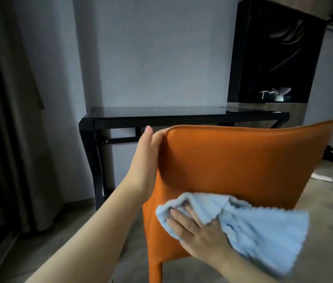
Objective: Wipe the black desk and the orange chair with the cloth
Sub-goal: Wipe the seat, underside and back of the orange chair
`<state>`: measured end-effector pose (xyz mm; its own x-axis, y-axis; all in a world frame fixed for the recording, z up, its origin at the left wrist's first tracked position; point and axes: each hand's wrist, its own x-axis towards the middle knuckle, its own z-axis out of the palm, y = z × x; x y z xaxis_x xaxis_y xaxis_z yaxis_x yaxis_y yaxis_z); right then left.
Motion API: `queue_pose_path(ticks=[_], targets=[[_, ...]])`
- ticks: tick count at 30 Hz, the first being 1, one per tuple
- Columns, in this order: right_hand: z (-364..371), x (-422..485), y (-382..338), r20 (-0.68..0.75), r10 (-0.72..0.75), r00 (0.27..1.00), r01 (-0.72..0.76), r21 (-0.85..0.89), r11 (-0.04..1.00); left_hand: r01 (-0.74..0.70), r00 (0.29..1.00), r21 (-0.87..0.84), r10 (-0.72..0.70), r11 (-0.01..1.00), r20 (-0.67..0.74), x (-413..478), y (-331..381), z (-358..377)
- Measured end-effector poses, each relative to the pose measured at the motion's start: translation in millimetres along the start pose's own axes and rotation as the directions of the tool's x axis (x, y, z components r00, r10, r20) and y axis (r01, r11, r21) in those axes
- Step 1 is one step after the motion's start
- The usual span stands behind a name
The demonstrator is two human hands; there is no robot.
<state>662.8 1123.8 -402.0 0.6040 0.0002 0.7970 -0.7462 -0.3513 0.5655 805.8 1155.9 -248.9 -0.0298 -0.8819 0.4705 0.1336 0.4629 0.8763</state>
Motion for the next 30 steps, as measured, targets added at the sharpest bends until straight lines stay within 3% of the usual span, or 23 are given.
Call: queue_pose_path(ticks=[1,3,4,6,7,8,9,10,11,12,13,17,19,20,22,23,25,26,27,28,29,30], targets=[[-1.6,0.8,5.5,0.025,-0.031,0.999,0.031,0.016,0.999,0.004,1.000,0.042,-0.003,0.999,-0.019,-1.1,0.0,0.1],[-9.7,34.9,27.7,-0.100,0.070,0.993,-0.071,-0.007,0.997,0.002,1.000,0.056,-0.001,0.998,-0.026,-1.7,2.9,0.7],[-13.5,58.5,43.6,-0.190,0.200,0.961,-0.205,-0.004,0.979,0.014,1.000,0.034,-0.014,0.999,-0.010,-3.0,4.0,1.6],[-16.5,91.4,64.8,-0.302,0.487,0.820,-0.483,0.092,0.871,0.035,0.999,0.049,-0.036,0.998,0.011,-5.2,4.7,-0.1],[-15.2,91.1,62.2,-0.306,0.541,0.783,-0.531,0.123,0.838,0.043,0.999,0.058,-0.043,0.997,0.011,-7.1,5.2,-0.8],[-10.7,78.3,50.8,-0.291,0.515,0.806,-0.499,0.135,0.856,0.042,0.999,0.056,-0.043,0.998,0.020,-8.0,5.8,-1.7],[-5.0,56.9,31.7,-0.231,0.395,0.889,-0.378,0.117,0.918,0.035,0.999,0.058,-0.036,0.998,0.025,-7.7,5.1,-3.4],[-0.9,30.7,10.0,-0.113,0.178,0.978,-0.169,0.089,0.982,0.033,0.999,0.070,-0.035,0.997,0.024,-8.1,4.8,-4.4],[0.6,6.3,-7.5,0.040,-0.048,0.998,0.043,0.106,0.993,0.028,0.999,0.098,-0.030,0.995,0.012,-9.5,4.5,-3.8],[3.7,-9.7,-15.5,0.170,-0.187,0.967,0.162,0.154,0.975,0.016,1.000,0.123,-0.016,0.992,-0.001,-10.0,3.4,-2.4],[9.3,-16.1,-15.8,0.245,-0.225,0.943,0.181,0.191,0.965,0.003,1.000,0.139,-0.001,0.990,-0.015,-10.2,1.5,-0.3],[22.2,2.0,-12.1,0.132,-0.062,0.989,0.020,0.297,0.955,-0.036,0.998,0.256,0.047,0.966,-0.036,-9.7,-5.5,3.8],[21.6,3.3,-14.4,0.094,0.162,0.982,-0.185,0.335,0.924,-0.063,0.997,0.277,0.071,0.959,-0.021,-7.2,-9.8,2.4],[21.9,-2.8,-15.3,0.135,0.198,0.971,-0.233,0.334,0.914,-0.081,0.995,0.281,0.092,0.956,-0.026,-5.5,-12.5,2.6],[22.2,-17.4,-21.0,0.350,0.029,0.936,-0.155,0.338,0.928,-0.102,0.989,0.302,0.129,0.948,-0.068,-5.8,-21.6,4.9],[20.3,-27.3,-25.8,0.463,-0.053,0.885,-0.121,0.339,0.933,-0.118,0.983,0.333,0.156,0.936,-0.091,-6.6,-25.9,6.7],[24.3,-44.1,-30.3,0.598,0.022,0.801,-0.174,0.198,0.965,-0.171,0.962,0.401,0.241,0.900,-0.131,-5.4,-32.5,10.7],[32.1,-50.6,-31.6,0.605,0.059,0.794,-0.189,0.155,0.970,-0.188,0.953,0.422,0.268,0.887,-0.140,-4.0,-34.4,12.0],[32.8,-42.0,-23.9,0.586,0.124,0.801,-0.230,0.109,0.967,-0.198,0.947,0.429,0.284,0.882,-0.148,-2.7,-35.8,12.6],[27.7,-31.8,-17.8,0.505,0.124,0.854,-0.182,0.067,0.981,-0.207,0.942,0.429,0.298,0.879,-0.156,-1.7,-36.7,12.8],[22.9,-24.1,-8.1,0.347,-0.016,0.938,-0.032,0.131,0.991,-0.219,0.935,0.428,0.315,0.877,-0.165,-0.5,-38.1,12.8],[12.9,-11.2,8.6,0.231,-0.067,0.971,0.013,0.227,0.974,-0.231,0.928,0.421,0.329,0.877,-0.176,0.4,-39.5,12.8]])
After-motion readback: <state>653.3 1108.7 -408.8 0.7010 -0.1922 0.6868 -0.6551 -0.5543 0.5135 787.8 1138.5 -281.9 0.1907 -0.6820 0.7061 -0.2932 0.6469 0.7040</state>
